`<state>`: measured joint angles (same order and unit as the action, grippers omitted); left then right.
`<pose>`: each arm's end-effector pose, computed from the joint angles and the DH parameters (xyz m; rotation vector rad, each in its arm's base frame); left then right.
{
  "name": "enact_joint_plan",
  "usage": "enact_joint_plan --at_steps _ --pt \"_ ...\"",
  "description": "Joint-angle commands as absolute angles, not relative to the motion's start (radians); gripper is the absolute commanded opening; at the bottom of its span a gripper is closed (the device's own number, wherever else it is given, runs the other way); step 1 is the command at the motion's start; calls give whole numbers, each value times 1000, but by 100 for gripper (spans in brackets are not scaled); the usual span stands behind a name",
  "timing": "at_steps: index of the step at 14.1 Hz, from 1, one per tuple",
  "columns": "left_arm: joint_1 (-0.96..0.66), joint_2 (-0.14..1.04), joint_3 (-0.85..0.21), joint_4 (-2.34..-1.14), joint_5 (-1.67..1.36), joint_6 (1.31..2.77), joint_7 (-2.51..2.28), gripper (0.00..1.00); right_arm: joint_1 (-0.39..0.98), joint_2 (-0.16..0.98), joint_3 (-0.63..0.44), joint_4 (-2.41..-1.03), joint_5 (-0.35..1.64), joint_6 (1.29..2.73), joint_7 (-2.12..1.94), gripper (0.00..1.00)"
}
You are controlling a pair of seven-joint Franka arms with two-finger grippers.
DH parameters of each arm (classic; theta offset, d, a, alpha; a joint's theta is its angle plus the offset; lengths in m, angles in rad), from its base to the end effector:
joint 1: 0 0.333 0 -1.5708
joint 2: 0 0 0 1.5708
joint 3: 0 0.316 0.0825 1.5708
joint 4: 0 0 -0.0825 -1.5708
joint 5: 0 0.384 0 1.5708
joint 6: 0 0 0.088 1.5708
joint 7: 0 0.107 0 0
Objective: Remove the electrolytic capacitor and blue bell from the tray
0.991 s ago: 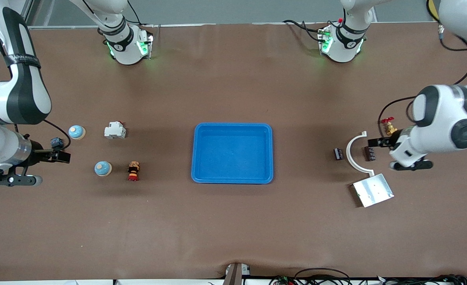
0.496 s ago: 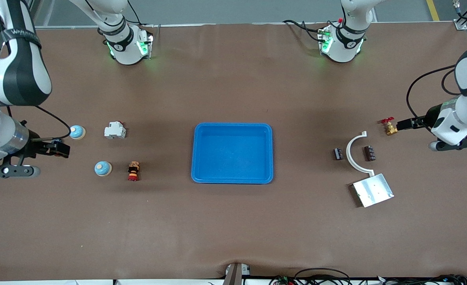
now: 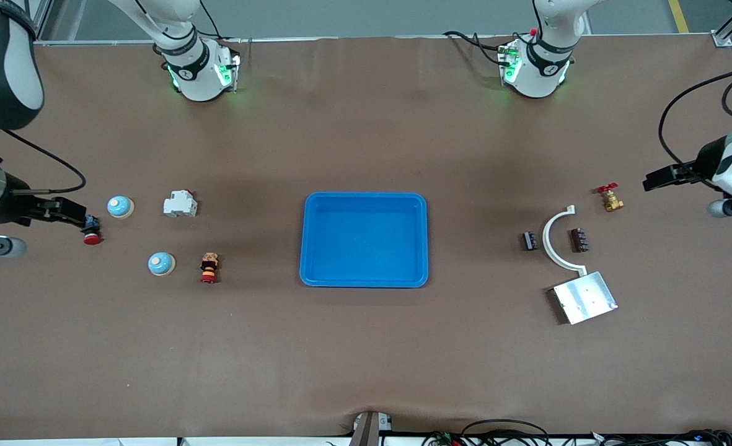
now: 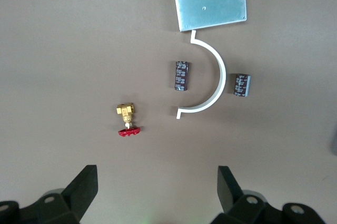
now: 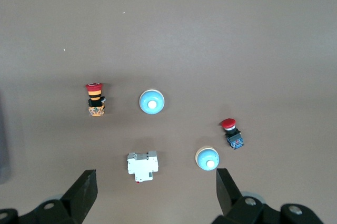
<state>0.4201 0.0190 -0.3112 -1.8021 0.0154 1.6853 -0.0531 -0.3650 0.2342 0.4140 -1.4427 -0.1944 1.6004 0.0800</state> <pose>0.5499 0.0627 0.5148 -3.1190 -0.2483 0.2117 0.6208 -0.0174 0.5602 3.0366 -0.0412 -0.0767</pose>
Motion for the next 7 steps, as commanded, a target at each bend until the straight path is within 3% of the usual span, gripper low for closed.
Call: enact_joint_plan --at_steps 1,4,7 --pt "430 14 -318 -1732 -5 1641 -47 100 -426 190 417 -1440 -86 1592 35 100" --pt "428 14 -321 -1700 -5 1638 -52 100 -468 176 404 -1443 9 1580 -8 100" --pt "426 15 -327 -1677 -18 1638 -54 100 -369 152 318 -1454 8 1582 -11 100"
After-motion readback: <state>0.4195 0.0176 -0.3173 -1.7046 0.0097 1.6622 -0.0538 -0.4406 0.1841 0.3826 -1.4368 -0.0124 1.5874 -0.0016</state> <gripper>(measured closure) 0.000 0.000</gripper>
